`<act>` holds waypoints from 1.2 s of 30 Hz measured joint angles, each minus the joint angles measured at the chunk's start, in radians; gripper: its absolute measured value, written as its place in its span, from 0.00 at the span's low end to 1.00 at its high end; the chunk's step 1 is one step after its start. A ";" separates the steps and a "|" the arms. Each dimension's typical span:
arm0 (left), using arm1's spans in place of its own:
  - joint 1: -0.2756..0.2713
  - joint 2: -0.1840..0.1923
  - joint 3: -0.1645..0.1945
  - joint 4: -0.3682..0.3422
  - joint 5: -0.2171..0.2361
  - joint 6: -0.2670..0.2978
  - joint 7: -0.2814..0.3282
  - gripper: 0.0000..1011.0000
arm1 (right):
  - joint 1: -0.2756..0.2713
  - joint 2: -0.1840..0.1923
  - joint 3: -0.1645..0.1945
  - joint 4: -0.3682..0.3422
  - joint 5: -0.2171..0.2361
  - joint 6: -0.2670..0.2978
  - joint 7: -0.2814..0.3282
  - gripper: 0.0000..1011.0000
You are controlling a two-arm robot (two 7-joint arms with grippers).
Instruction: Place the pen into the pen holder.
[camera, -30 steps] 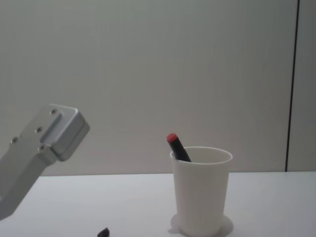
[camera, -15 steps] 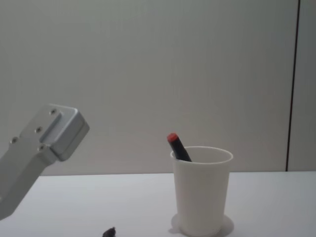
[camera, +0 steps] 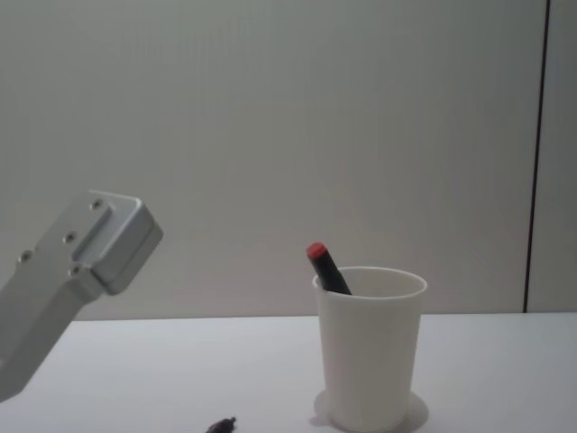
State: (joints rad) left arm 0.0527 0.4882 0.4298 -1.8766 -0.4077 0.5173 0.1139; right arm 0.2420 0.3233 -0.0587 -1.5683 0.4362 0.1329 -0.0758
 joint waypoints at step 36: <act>0.036 0.034 -0.021 -0.002 -0.002 -0.118 0.005 0.14 | 0.000 0.000 0.000 0.000 0.000 0.000 0.000 0.99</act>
State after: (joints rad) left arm 0.0890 0.5225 0.4088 -1.8786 -0.4101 0.3993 0.1188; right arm 0.2420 0.3233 -0.0587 -1.5683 0.4363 0.1330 -0.0758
